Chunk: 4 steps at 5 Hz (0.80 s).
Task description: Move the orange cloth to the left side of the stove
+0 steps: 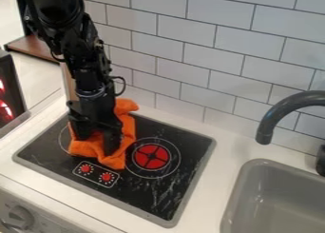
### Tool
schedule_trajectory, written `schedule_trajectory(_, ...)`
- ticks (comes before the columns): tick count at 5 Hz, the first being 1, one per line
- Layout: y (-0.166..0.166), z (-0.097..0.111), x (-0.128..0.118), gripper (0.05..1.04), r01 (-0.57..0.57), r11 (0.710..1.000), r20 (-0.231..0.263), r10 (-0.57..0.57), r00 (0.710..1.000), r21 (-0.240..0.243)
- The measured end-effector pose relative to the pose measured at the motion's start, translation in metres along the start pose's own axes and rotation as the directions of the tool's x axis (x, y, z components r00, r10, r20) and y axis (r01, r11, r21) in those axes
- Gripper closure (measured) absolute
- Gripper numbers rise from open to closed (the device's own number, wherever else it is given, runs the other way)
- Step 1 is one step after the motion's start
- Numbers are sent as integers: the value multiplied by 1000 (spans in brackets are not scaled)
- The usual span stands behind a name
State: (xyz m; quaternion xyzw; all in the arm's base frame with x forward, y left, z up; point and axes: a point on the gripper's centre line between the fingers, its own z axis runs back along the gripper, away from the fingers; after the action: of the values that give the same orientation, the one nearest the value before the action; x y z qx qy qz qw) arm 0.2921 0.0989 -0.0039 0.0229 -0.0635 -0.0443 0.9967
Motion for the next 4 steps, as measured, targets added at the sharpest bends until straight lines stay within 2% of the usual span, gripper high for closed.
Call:
schedule_trajectory(2,-4,42,6,85,-24,1000,55,25,998,-19)
schedule_trajectory(3,-5,73,6,85,-20,1000,113,20,993,-2)
schedule_trajectory(4,-7,94,1,85,-24,1000,161,21,987,11)
